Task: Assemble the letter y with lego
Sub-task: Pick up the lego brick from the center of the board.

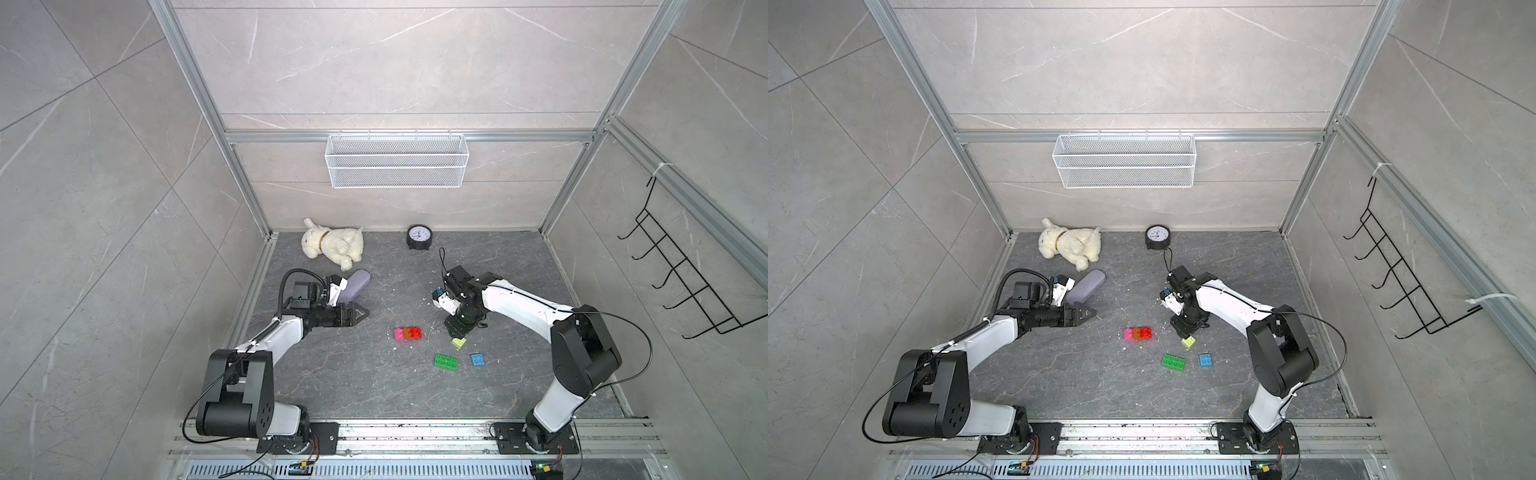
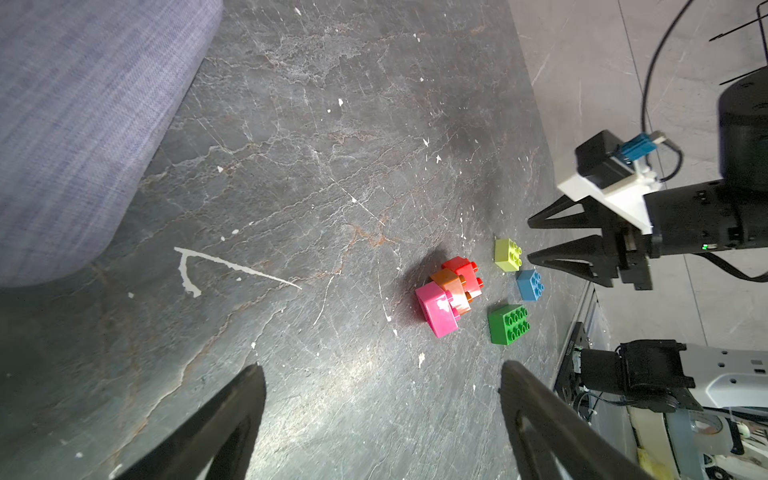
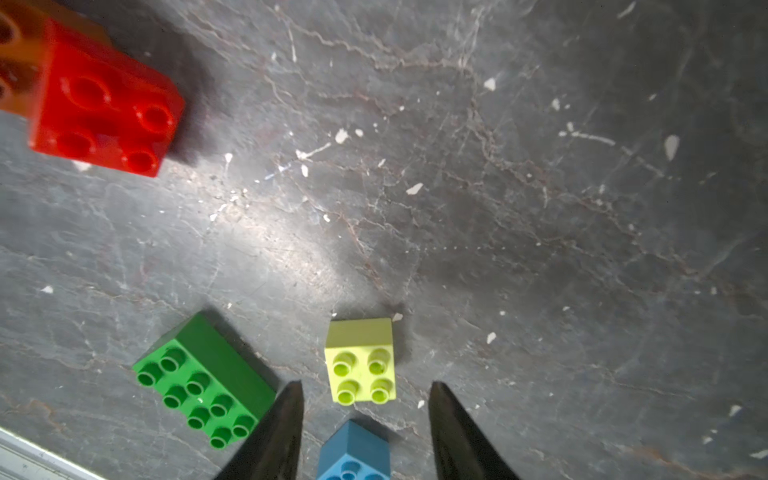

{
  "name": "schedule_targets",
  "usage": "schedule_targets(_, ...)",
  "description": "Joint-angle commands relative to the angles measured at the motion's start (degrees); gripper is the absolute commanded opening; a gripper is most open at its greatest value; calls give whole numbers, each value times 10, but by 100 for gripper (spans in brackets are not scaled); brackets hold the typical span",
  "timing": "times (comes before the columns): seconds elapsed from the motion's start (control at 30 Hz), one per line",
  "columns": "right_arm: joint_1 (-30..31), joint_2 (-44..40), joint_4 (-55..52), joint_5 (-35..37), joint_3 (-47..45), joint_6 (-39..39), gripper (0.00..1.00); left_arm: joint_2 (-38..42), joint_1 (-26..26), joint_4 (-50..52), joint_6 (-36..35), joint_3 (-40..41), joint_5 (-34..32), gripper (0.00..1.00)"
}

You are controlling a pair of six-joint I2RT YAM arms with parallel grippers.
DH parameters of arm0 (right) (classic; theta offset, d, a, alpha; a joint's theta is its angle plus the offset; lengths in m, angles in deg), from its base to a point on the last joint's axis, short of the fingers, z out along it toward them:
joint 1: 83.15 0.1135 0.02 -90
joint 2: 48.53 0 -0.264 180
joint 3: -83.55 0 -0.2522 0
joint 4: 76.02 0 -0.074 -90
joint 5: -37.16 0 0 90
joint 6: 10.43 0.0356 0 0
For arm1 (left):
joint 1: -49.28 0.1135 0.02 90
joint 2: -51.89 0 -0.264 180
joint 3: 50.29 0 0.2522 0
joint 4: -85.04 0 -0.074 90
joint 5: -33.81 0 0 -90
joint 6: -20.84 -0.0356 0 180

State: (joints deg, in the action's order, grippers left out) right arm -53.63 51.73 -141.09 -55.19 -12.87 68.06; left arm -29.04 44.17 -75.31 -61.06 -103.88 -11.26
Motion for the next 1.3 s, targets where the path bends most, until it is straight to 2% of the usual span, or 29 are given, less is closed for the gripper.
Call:
schedule_targets(0.0, -4, 21, -28, 1, 16, 24, 55, 10, 1, -15, 10, 0, 19, 91)
schedule_targets(0.33, -5, 59, -27, -5, 11, 24, 52, 9, 2, -11, 5, -1, 11, 91)
schedule_targets(0.63, -5, 80, -25, -4, 13, 23, 43, 7, 1, -8, -1, -2, 7, 91)
schedule_targets(0.7, -4, 81, -25, -4, 14, 22, 38, 7, 1, -7, -3, -2, 5, 91)
schedule_targets(0.9, -1, 35, -32, -9, 22, 5, 29, 7, 1, -1, -11, -3, 2, 91)
schedule_targets(1.1, 78, -42, -30, -9, 3, -73, 27, 8, 3, 9, -23, -6, -5, 91)
schedule_targets(1.27, 150, -39, -31, -12, -2, -108, 27, 9, 3, 10, -24, -6, -6, 91)
